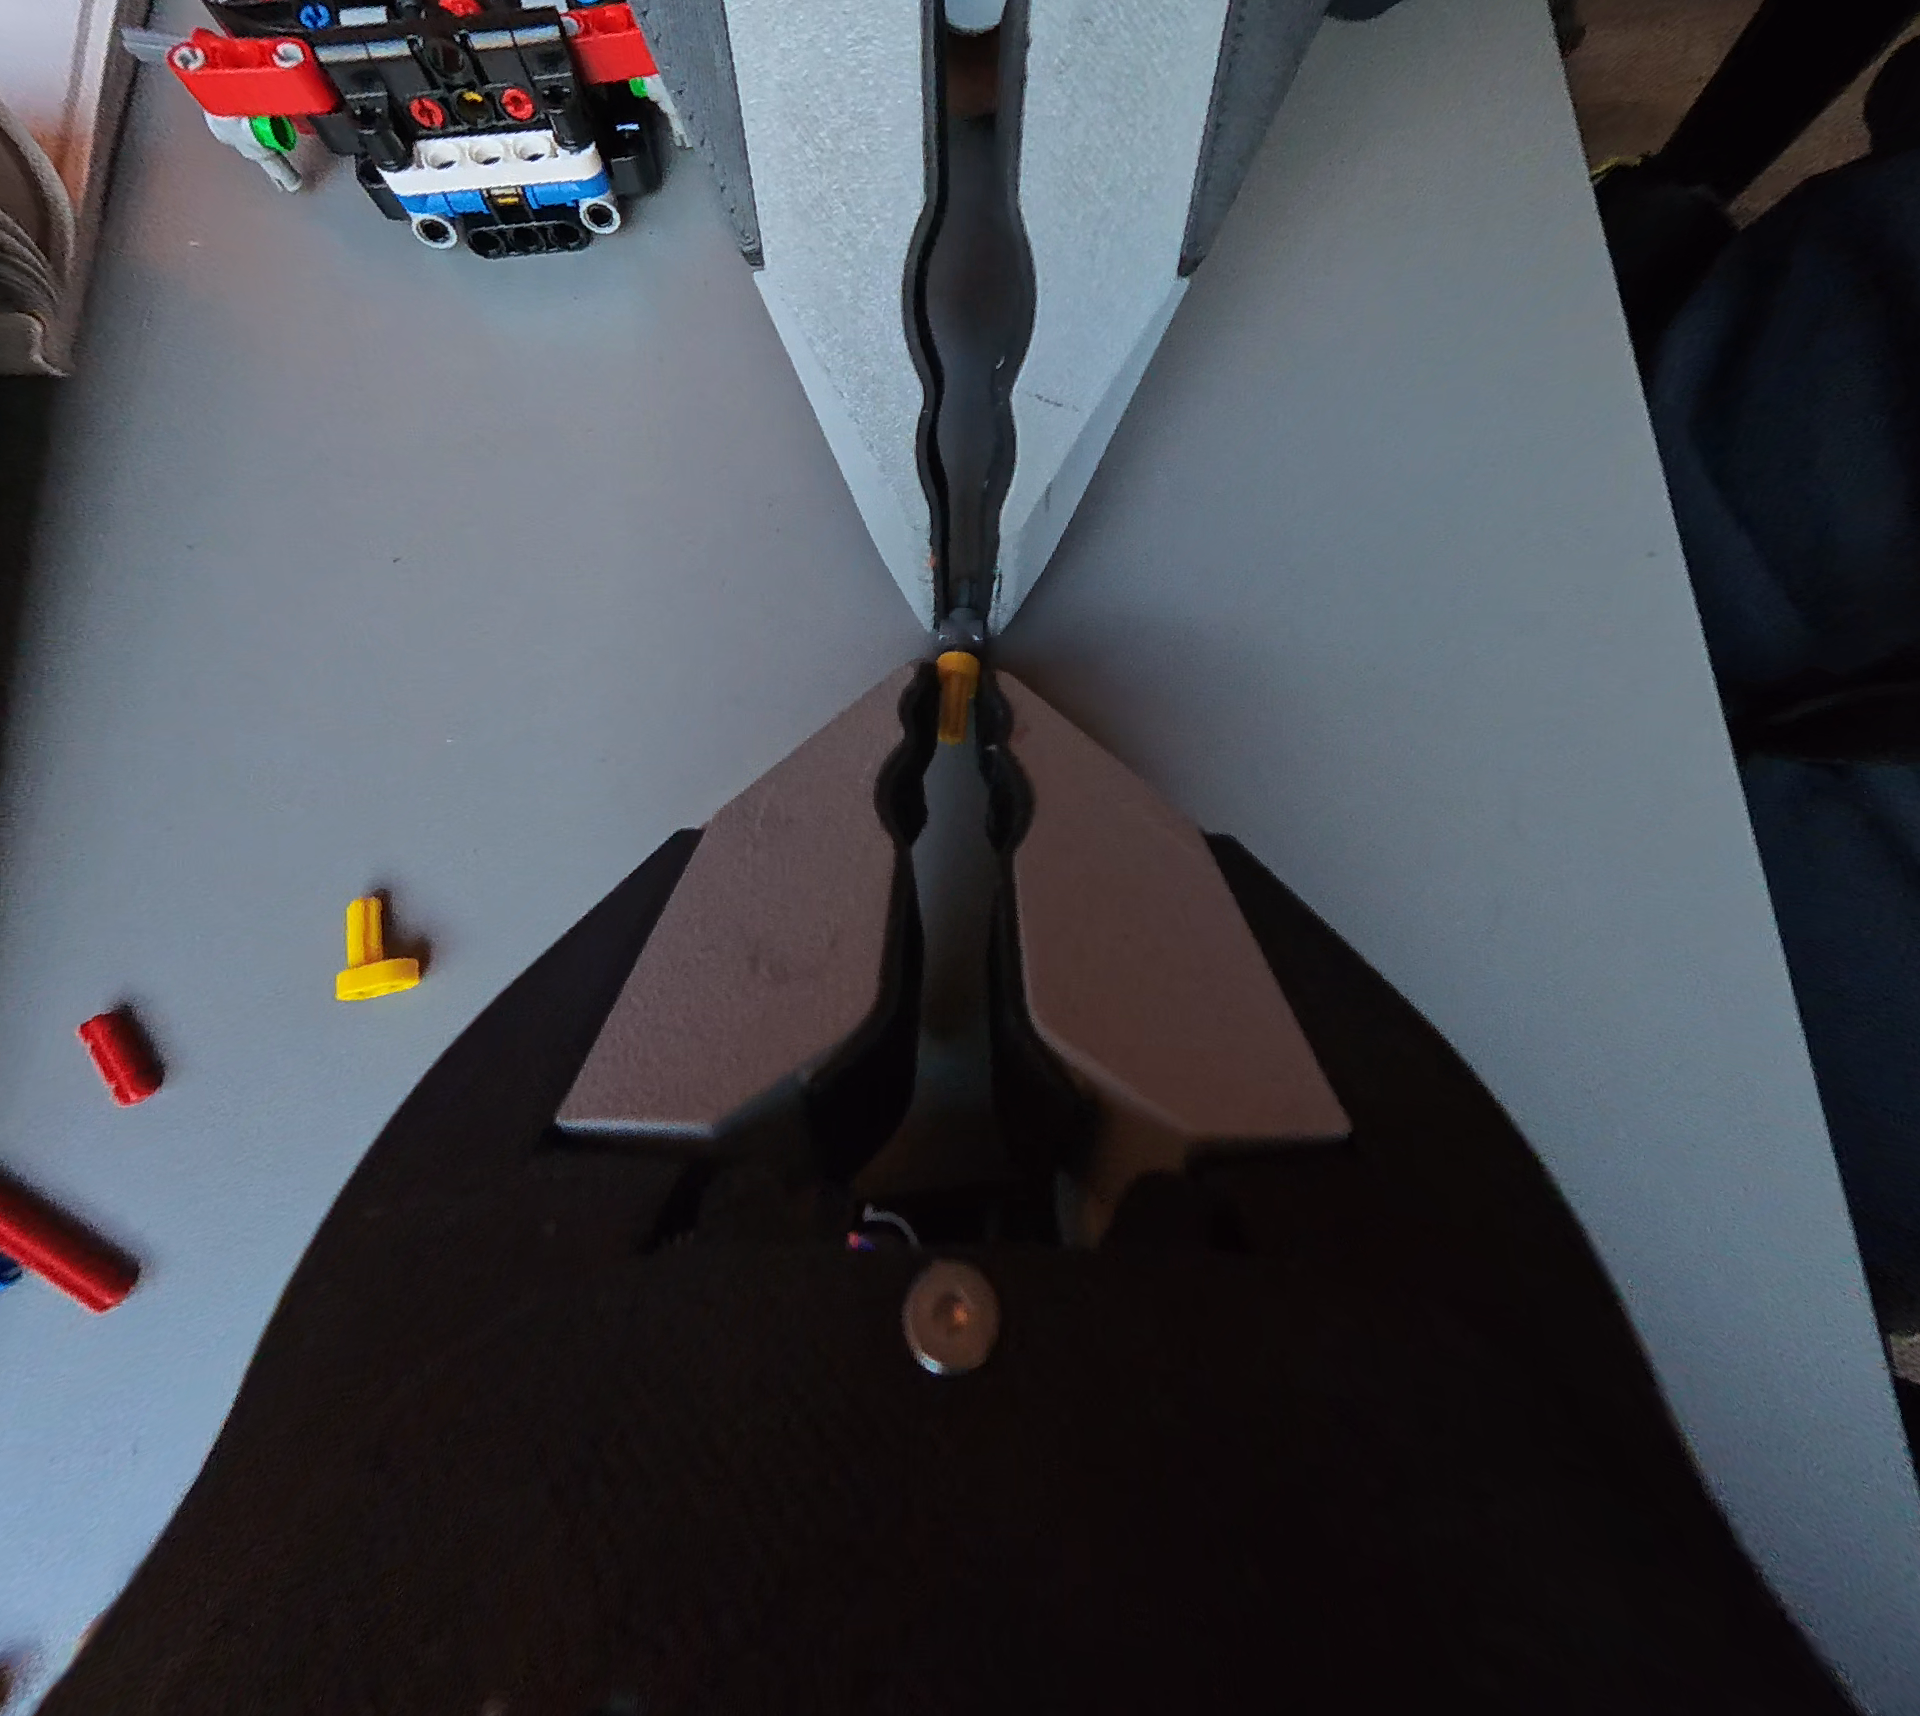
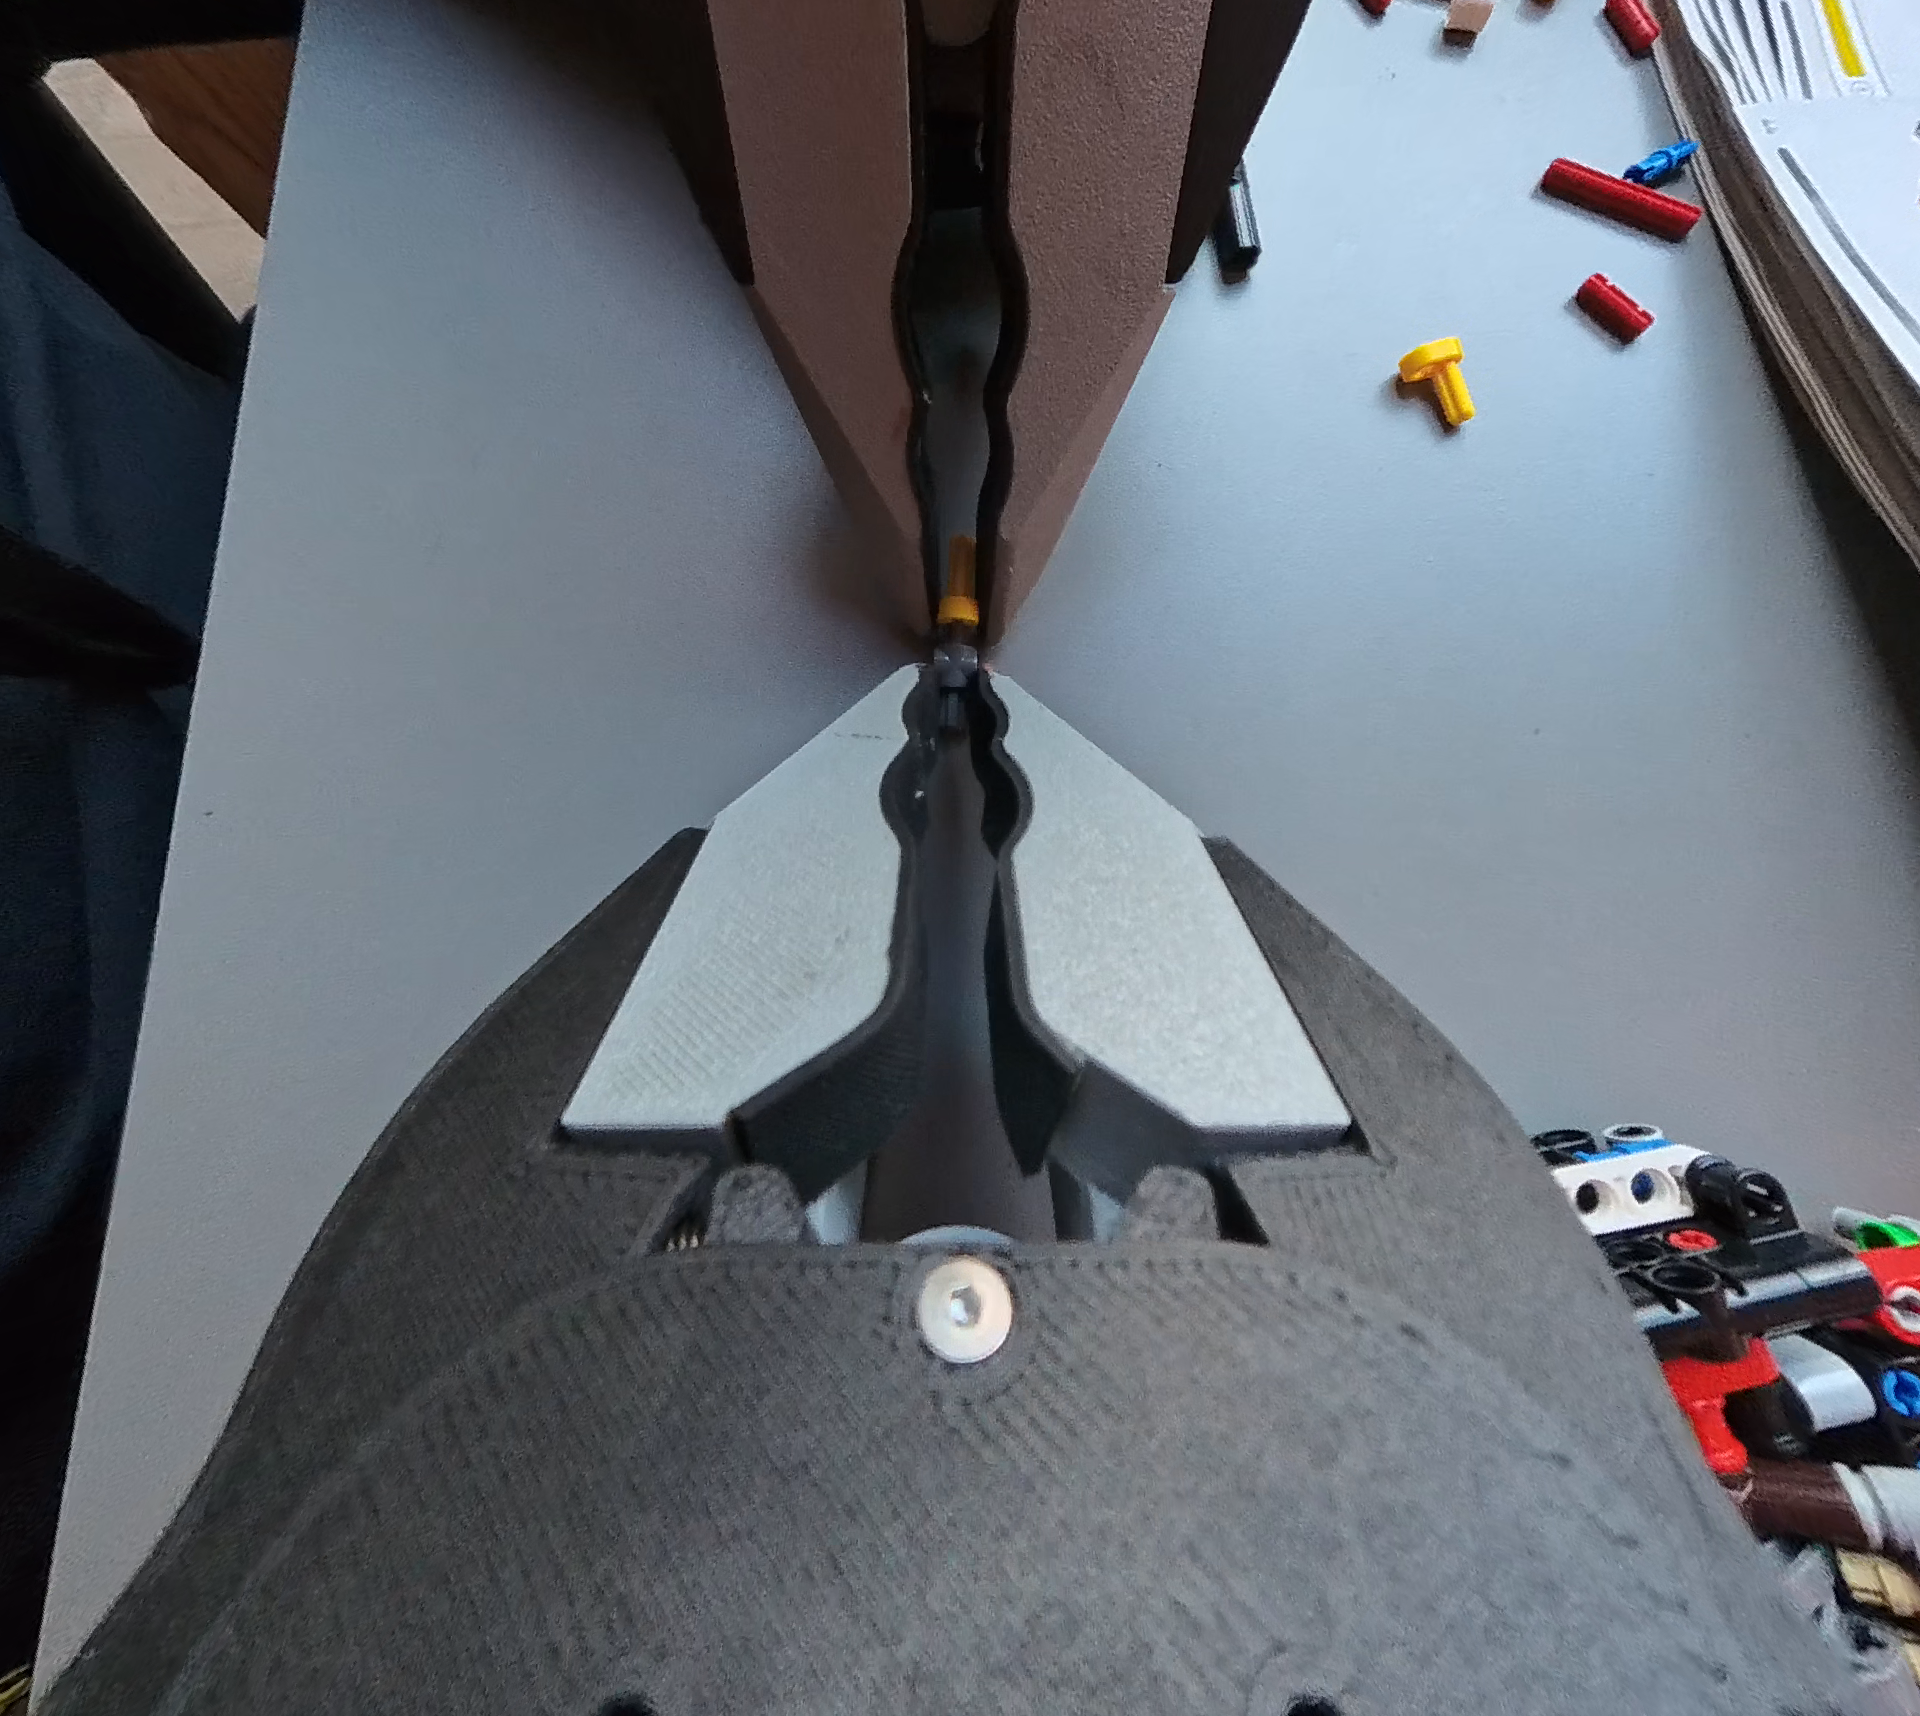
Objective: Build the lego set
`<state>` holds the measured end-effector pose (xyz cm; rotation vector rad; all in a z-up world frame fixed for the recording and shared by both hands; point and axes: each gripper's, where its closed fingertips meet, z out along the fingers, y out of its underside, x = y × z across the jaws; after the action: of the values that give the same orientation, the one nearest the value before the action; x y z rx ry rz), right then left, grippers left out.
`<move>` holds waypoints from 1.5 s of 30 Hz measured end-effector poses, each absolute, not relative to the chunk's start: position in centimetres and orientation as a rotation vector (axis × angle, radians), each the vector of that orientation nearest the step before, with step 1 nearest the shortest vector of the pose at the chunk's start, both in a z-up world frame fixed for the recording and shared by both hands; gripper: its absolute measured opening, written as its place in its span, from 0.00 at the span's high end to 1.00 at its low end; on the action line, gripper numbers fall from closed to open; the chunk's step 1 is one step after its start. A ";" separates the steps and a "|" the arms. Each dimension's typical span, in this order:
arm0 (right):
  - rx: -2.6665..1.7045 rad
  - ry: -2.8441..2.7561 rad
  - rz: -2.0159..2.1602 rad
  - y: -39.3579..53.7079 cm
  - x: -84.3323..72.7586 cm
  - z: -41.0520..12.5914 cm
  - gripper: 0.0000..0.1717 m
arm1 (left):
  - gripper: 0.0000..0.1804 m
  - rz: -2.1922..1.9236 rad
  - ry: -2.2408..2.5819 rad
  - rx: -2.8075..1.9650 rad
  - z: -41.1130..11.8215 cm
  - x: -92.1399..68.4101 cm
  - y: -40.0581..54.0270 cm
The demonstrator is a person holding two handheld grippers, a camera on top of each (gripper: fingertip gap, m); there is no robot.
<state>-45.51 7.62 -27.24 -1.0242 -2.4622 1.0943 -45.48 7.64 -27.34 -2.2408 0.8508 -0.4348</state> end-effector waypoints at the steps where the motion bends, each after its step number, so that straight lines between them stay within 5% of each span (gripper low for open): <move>1: -1.021 -2.462 1.088 7.6 -45.5 -27.2 0.98 | 0.97 -0.422 0.859 -2.243 -27.3 -45.5 7.6; 21: -0.958 -2.462 1.129 7.7 -45.2 -27.0 0.93 | 0.97 -0.395 0.903 -2.232 -27.4 -46.0 7.9; 24: -0.940 -2.475 1.118 8.1 -44.7 -27.1 1.00 | 0.97 -0.473 0.894 -2.230 -27.4 -46.0 7.5; 45: -1.044 -2.383 1.095 7.9 -45.6 -27.0 1.00 | 0.98 -0.498 0.832 -2.246 -27.4 -45.8 7.5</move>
<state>-45.55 7.89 -26.96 -1.0436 -2.3834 1.0948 -45.80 7.54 -27.39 -2.2462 0.8322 -0.4982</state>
